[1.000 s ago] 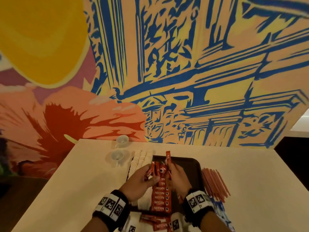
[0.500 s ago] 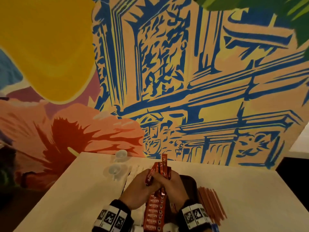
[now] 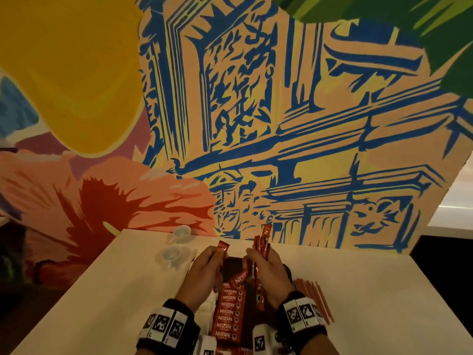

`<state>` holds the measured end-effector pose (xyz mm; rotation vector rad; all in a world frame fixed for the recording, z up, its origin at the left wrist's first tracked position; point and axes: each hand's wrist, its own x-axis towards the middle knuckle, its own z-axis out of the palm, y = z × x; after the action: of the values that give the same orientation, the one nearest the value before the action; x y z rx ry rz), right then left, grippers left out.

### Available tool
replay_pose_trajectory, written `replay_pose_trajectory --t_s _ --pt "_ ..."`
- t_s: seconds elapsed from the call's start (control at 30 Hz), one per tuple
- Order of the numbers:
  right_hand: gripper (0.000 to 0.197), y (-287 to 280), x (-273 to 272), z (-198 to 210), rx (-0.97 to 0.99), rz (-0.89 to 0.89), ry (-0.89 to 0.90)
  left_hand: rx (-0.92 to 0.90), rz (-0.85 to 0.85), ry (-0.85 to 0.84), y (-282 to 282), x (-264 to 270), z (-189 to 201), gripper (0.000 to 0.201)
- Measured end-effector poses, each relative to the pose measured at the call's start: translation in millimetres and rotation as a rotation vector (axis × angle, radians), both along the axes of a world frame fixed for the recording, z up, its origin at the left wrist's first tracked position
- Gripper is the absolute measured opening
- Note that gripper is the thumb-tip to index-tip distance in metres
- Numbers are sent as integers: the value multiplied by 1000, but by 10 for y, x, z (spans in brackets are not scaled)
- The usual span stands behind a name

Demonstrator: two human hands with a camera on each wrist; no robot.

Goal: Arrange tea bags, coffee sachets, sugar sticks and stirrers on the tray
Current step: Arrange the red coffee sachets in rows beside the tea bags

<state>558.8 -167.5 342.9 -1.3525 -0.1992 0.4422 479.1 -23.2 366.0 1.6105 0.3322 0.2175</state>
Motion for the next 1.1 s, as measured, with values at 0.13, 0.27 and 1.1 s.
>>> replay_pose_trajectory --t_s 0.13,0.27,1.1 --pt "18 -47 24 -61 -44 -22 -46 14 26 14 -56 -33 -20 28" --pt "12 -76 9 -126 24 7 -10 149 74 -40 -75 -70 -17 26" --pt "20 -351 330 -111 -155 271 -138 -91 -77 4 275 -54 -232 33"
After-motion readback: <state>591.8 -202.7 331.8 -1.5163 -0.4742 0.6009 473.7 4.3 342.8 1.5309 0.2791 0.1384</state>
